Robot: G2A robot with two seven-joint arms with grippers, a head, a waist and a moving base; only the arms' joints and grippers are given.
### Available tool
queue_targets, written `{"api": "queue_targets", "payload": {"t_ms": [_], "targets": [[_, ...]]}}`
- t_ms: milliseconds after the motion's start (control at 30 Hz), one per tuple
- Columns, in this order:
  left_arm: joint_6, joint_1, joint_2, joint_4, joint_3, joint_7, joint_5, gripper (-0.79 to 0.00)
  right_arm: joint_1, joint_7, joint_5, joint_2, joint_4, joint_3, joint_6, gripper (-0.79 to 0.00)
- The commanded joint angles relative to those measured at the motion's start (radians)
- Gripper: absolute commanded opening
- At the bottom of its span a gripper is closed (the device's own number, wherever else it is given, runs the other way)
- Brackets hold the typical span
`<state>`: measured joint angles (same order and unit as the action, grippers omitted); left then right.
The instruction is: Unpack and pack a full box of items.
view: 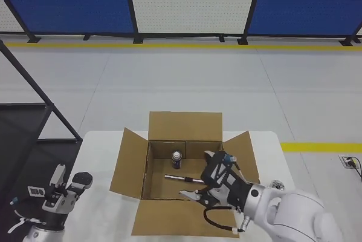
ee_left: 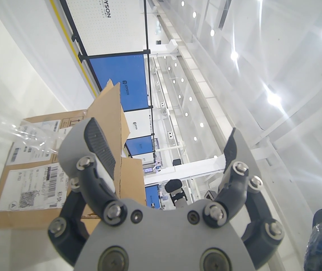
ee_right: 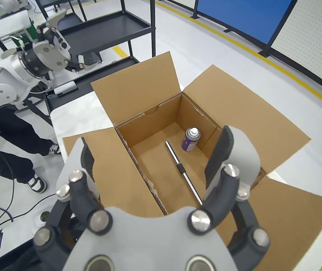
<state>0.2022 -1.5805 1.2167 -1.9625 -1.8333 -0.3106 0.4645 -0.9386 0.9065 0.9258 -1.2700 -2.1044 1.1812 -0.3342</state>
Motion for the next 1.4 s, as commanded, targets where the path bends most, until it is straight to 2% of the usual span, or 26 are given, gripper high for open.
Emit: {"api": "queue_targets", "payload": {"t_ms": [0, 100, 200, 300, 800, 867, 1133, 1367], "targets": [[0.003, -0.008, 0.0, -0.003, -0.006, 0.002, 0.003, 0.0, 0.057, -0.01, 0.039, -0.01, 0.063, -0.074, 0.037, 0.0], [0.01, -0.022, 0.002, -0.005, -0.014, 0.008, 0.01, 0.0, 0.122, -0.023, 0.108, -0.029, 0.154, -0.157, 0.168, 0.0], [0.017, -0.037, 0.004, -0.008, -0.017, 0.015, 0.027, 0.0, 0.172, -0.034, 0.114, -0.048, 0.253, -0.226, 0.245, 0.0], [0.006, -0.048, 0.006, -0.013, -0.017, 0.007, 0.07, 0.0, 0.204, -0.044, 0.057, -0.062, 0.319, -0.264, 0.233, 0.0], [-0.008, -0.051, 0.006, -0.017, -0.027, 0.005, 0.074, 0.0, 0.201, -0.049, 0.056, -0.062, 0.32, -0.265, 0.232, 0.0], [-0.014, -0.049, 0.006, -0.022, -0.019, 0.007, 0.063, 0.0, 0.2, -0.071, 0.044, -0.066, 0.357, -0.274, 0.228, 0.0], [-0.013, -0.044, 0.009, -0.02, -0.012, 0.03, 0.063, 0.0, 0.327, -0.07, 0.033, -0.122, 0.6, -0.383, 0.396, 0.0], [-0.009, -0.047, 0.011, -0.018, -0.019, 0.031, 0.073, 0.0, 0.407, -0.095, 0.009, -0.175, 0.769, -0.454, 0.501, 0.0]]}}
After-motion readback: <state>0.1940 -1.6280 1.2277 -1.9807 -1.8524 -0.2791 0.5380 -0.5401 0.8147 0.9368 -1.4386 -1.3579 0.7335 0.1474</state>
